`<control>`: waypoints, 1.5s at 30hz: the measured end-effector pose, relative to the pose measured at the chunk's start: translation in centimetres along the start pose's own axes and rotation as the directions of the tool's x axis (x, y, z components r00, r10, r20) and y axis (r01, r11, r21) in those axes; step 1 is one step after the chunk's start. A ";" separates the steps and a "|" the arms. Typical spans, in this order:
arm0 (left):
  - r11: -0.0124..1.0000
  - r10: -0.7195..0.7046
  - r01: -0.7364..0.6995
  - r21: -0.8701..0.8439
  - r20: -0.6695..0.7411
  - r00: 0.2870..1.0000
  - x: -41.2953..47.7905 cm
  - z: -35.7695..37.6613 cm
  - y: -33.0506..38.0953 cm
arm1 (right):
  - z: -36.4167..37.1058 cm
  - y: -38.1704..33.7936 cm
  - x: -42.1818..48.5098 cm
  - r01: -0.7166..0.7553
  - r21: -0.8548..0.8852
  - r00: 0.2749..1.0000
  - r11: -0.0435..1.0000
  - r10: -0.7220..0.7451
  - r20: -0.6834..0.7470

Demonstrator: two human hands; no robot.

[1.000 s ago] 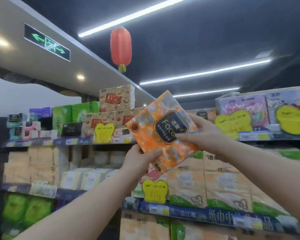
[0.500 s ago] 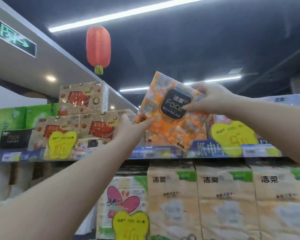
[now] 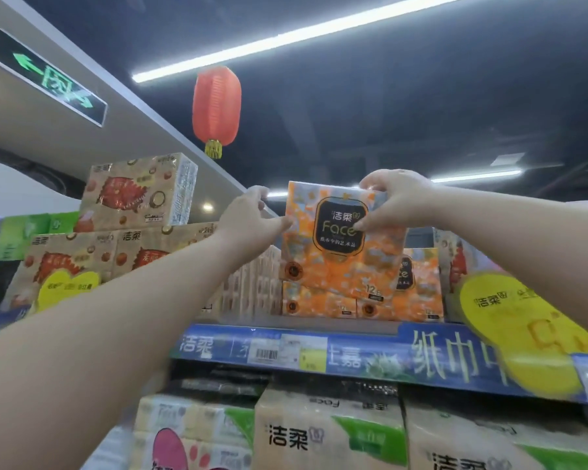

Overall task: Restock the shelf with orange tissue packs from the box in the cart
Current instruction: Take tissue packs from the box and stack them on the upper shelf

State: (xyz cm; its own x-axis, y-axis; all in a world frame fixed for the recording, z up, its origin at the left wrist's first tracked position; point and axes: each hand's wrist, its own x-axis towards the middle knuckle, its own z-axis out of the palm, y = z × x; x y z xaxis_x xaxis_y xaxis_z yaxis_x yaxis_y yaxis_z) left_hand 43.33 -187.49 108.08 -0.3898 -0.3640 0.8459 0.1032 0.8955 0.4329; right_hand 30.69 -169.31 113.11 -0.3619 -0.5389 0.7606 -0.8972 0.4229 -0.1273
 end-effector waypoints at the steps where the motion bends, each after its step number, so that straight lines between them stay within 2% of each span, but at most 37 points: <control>1: 0.994 0.022 -0.022 0.103 0.000 1.000 0.7 0.0 -0.6 | 0.5 0.5 0.5 -0.004 -0.012 1.000 1.000 0.005 0.004; 4: 0.920 0.038 -0.050 0.389 0.036 0.999 2.7 -0.4 -2.5 | 1.9 1.4 1.8 -0.031 -0.037 0.999 0.999 0.032 0.026; 6: 0.825 0.018 -0.052 0.563 0.066 0.998 3.4 -0.7 -3.6 | 2.9 1.8 2.6 -0.048 -0.044 0.997 0.998 0.050 0.063; 8: 0.756 -0.003 -0.046 0.653 0.074 0.997 4.2 -0.8 -4.6 | 4.0 2.2 3.4 -0.058 -0.043 0.993 0.997 0.062 0.105; 13: 0.783 0.019 -0.066 0.618 0.083 0.996 6.2 -1.6 -6.5 | 6.8 2.6 5.9 -0.073 -0.101 0.988 0.992 0.086 0.129; 18: 0.849 0.054 -0.130 0.513 0.160 0.986 7.1 -1.6 -7.9 | 9.3 3.3 7.9 -0.133 -0.139 0.971 0.981 0.158 0.180; 23: 0.802 0.096 -0.154 0.577 0.129 0.987 7.6 -1.1 -8.4 | 11.0 4.7 9.6 -0.164 -0.154 0.948 0.974 0.199 0.247; 29: 0.809 0.119 -0.155 0.568 0.100 0.988 8.0 -0.9 -8.8 | 13.0 5.1 10.7 -0.136 -0.137 0.924 0.981 0.176 0.340; 33: 0.815 0.116 -0.157 0.558 0.109 0.987 7.8 -1.0 -8.9 | 14.1 4.6 11.5 -0.112 -0.226 0.927 0.968 0.183 0.327; 38: 0.805 0.130 -0.170 0.569 0.110 0.985 7.6 -1.0 -8.8 | 14.0 4.3 11.6 -0.134 -0.243 0.902 0.961 0.220 0.372; 45: 0.790 0.138 -0.181 0.586 0.119 0.983 7.6 -1.1 -8.9 | 14.6 3.7 11.6 -0.108 -0.316 0.923 0.942 0.214 0.321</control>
State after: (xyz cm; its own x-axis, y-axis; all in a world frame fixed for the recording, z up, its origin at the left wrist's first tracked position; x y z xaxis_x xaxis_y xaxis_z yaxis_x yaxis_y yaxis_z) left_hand 40.49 -198.54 111.00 -0.4779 -0.2043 0.8543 -0.3839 0.9234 0.0061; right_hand 19.46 -184.63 112.14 -0.6071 -0.6406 0.4701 -0.7262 0.6875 -0.0010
